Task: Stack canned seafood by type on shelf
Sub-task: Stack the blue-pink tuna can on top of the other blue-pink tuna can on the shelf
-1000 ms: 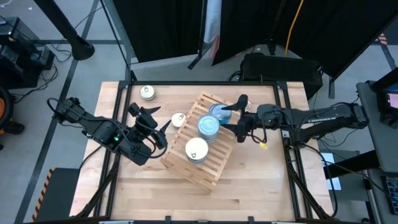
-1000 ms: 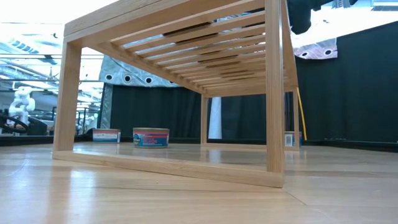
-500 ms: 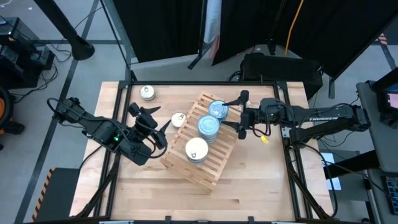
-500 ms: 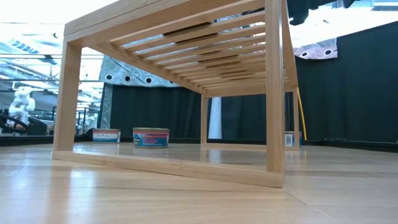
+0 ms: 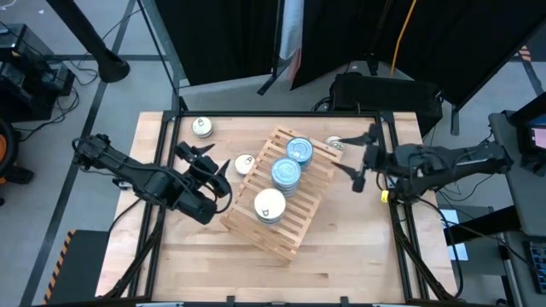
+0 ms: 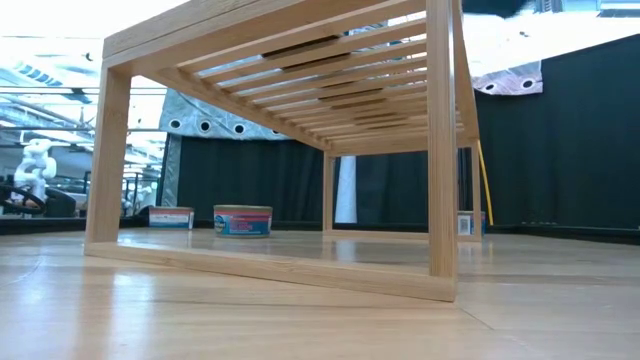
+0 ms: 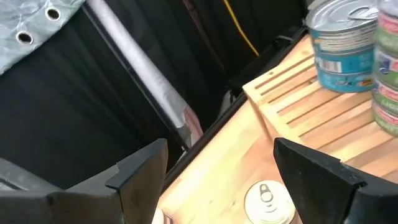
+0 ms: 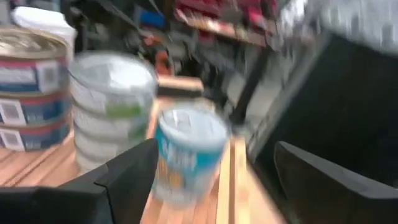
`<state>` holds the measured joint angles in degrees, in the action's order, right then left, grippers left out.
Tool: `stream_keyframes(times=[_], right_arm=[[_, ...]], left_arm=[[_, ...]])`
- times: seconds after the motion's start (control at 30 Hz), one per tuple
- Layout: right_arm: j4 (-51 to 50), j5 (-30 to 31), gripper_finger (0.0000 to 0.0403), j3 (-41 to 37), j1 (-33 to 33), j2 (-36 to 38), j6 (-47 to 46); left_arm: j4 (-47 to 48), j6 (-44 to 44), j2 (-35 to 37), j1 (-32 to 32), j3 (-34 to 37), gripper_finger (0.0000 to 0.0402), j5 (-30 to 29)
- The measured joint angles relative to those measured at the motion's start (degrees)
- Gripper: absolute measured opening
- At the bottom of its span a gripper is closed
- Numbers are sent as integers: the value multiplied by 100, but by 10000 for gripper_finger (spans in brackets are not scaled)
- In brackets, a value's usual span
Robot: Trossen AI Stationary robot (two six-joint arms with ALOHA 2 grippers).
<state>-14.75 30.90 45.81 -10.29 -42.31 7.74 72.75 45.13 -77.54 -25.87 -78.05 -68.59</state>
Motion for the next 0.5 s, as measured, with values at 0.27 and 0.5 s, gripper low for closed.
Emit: stream_keyframes(times=[0.27, 0.5], right_arm=[[-2199, 1362, 264, -1, -108, 579, -2747], [-3118, 2083, 214, -1, -108, 582, -3754]], left_arm=[[729, 1476, 44, 183, 320, 301, 136], [1314, 2115, 31, 618, 1066, 301, 280]])
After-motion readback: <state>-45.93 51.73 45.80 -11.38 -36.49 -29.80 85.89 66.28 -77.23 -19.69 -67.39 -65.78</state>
